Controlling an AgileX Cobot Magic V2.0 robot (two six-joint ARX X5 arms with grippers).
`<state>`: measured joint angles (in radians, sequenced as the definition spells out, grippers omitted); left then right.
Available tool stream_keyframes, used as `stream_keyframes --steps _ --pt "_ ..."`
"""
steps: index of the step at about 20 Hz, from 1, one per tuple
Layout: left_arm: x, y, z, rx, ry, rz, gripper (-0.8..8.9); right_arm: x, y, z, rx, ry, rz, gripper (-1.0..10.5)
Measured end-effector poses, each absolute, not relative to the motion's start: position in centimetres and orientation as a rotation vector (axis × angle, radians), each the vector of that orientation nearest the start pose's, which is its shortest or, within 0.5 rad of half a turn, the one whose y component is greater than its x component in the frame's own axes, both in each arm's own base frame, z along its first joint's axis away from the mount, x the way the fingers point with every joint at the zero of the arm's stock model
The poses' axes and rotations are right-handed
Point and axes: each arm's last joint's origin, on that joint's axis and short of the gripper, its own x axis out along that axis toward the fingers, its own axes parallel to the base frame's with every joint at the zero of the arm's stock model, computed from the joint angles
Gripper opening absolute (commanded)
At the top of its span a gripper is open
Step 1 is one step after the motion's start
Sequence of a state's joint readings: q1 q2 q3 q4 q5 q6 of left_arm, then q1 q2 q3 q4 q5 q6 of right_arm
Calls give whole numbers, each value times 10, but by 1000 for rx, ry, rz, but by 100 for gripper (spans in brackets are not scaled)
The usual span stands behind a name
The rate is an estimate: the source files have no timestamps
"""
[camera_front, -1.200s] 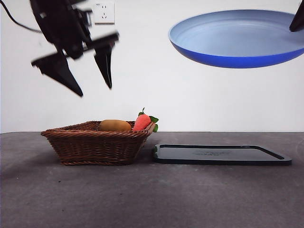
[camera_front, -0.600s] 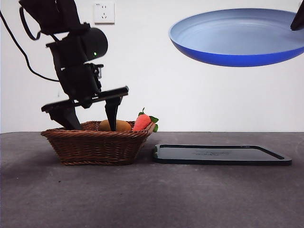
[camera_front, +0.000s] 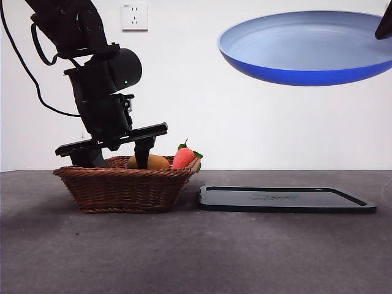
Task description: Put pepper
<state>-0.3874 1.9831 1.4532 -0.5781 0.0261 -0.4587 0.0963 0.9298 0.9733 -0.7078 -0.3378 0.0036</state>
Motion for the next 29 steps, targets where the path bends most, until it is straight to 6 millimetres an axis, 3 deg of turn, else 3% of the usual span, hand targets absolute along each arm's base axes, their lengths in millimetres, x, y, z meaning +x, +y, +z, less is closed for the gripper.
stream_keyframes --steps 4,15,22,29 --pt "380 -156 187 -226 1157 -106 126 177 27 327 84 665 417 6" --pt "382 -159 196 -307 1154 -148 123 178 27 326 84 669 416 6" --pt "367 -154 251 -352 1039 -236 123 192 28 316 92 730 412 6" --pt "336 -162 304 -448 999 -557 124 239 34 274 154 924 387 6"
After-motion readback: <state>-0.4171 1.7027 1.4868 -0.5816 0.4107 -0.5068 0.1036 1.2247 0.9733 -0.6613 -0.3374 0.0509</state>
